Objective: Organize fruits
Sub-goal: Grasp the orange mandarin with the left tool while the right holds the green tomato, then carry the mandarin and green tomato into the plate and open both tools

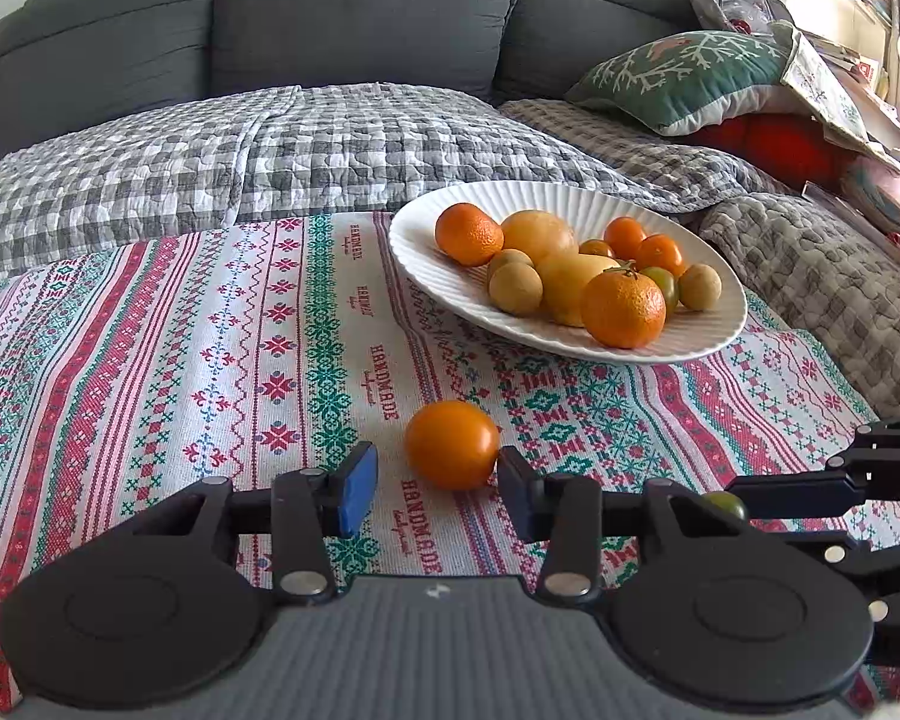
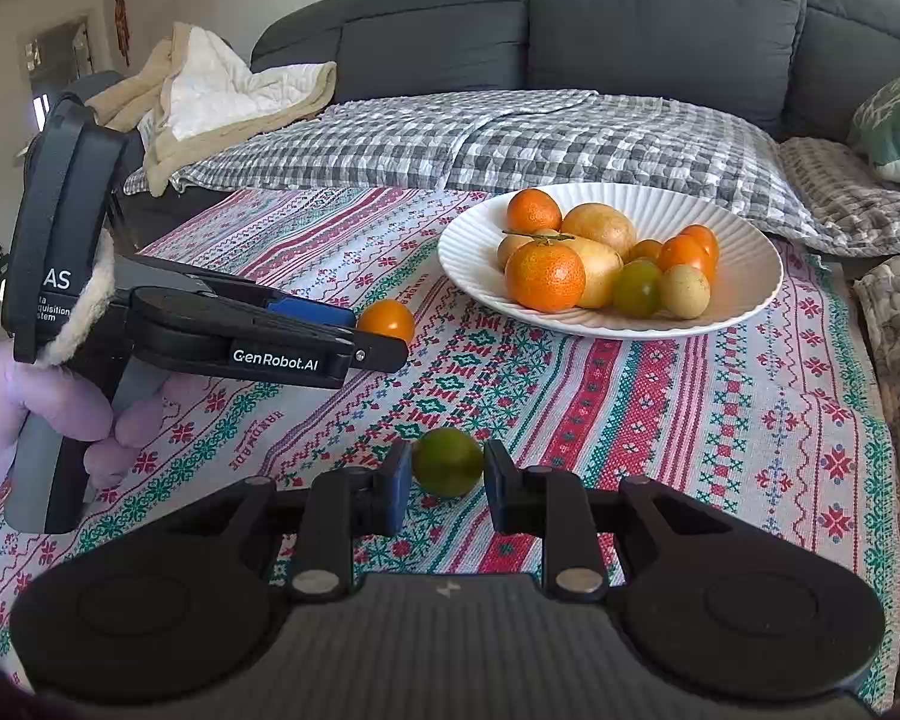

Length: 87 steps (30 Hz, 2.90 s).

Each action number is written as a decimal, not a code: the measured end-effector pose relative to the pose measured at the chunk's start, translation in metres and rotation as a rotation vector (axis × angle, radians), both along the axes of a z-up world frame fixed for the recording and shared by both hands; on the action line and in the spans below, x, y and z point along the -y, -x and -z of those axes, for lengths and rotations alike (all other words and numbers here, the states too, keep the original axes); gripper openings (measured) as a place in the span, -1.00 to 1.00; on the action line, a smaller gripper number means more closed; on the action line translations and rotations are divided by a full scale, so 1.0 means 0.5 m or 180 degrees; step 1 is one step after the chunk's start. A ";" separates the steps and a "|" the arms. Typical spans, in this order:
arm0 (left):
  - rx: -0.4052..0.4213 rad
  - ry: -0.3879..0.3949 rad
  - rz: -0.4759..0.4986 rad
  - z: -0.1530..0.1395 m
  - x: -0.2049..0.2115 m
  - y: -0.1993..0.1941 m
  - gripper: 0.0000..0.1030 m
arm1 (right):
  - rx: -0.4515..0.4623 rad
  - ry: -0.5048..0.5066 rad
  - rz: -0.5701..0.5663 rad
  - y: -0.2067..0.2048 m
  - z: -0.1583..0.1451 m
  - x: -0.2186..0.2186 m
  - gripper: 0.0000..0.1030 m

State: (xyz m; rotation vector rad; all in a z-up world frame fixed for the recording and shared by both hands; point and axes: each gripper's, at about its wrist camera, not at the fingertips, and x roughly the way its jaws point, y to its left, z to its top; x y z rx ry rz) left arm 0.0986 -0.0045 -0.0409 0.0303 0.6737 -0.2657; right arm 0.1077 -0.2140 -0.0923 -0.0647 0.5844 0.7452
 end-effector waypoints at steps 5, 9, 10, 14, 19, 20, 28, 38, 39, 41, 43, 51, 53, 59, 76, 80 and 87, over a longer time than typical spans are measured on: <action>-0.0026 0.0045 -0.0038 0.000 0.001 -0.006 -0.40 | -0.0006 -0.0002 0.0016 -0.002 0.000 0.002 -0.55; -0.0037 0.0035 -0.0027 -0.001 0.001 -0.008 -0.41 | -0.0005 -0.0001 0.0016 -0.001 0.000 0.003 -0.55; -0.0042 0.0033 -0.0023 -0.001 0.001 -0.007 -0.42 | -0.0004 -0.0001 0.0016 -0.001 0.000 0.003 -0.55; -0.0060 0.0013 0.0013 -0.005 0.002 -0.003 -0.42 | -0.0002 -0.0003 0.0029 -0.002 -0.001 0.003 -0.55; -0.0046 0.0040 0.0053 -0.019 0.003 0.007 -0.42 | 0.0021 -0.0030 0.0063 -0.002 -0.010 0.008 -0.55; -0.0041 0.0049 0.0060 -0.023 0.002 0.010 -0.42 | 0.0025 -0.0038 0.0070 -0.002 -0.012 0.010 -0.55; -0.0006 0.0168 0.0064 -0.053 0.005 0.022 -0.42 | 0.0124 -0.0141 0.0180 -0.015 -0.044 0.024 -0.55; 0.0070 0.0224 0.0172 -0.097 0.035 0.012 -0.42 | 0.0223 -0.0441 0.0524 -0.068 -0.081 0.071 -0.55; 0.0079 0.0230 0.0194 -0.102 0.039 0.005 -0.42 | 0.0220 -0.0483 0.0578 -0.076 -0.082 0.080 -0.55; 0.0096 0.0221 0.0241 -0.108 0.049 -0.006 -0.42 | 0.0197 -0.0552 0.0679 -0.091 -0.080 0.094 -0.55; 0.0108 0.0199 0.0292 -0.113 0.058 -0.019 -0.42 | 0.0171 -0.0604 0.0747 -0.105 -0.075 0.104 -0.55; 0.0058 0.0261 0.0382 -0.120 0.083 -0.104 -0.42 | 0.0113 -0.0781 0.0852 -0.142 -0.062 0.119 -0.55; 0.0030 0.0294 0.0382 -0.121 0.089 -0.125 -0.42 | 0.0102 -0.0815 0.0899 -0.153 -0.057 0.123 -0.55; -0.0044 0.0271 0.0403 -0.119 0.121 -0.206 -0.42 | 0.0097 -0.0906 0.1058 -0.187 -0.050 0.146 -0.55; -0.0263 0.0046 0.0450 -0.082 0.200 -0.327 -0.42 | 0.0053 -0.0945 0.1089 -0.234 -0.026 0.152 -0.55; -0.0291 0.0068 0.0448 -0.080 0.200 -0.331 -0.42 | 0.0058 -0.0966 0.1091 -0.237 -0.025 0.152 -0.55; -0.0333 0.0045 0.0471 -0.082 0.203 -0.335 -0.41 | 0.0058 -0.0961 0.1073 -0.237 -0.024 0.149 -0.54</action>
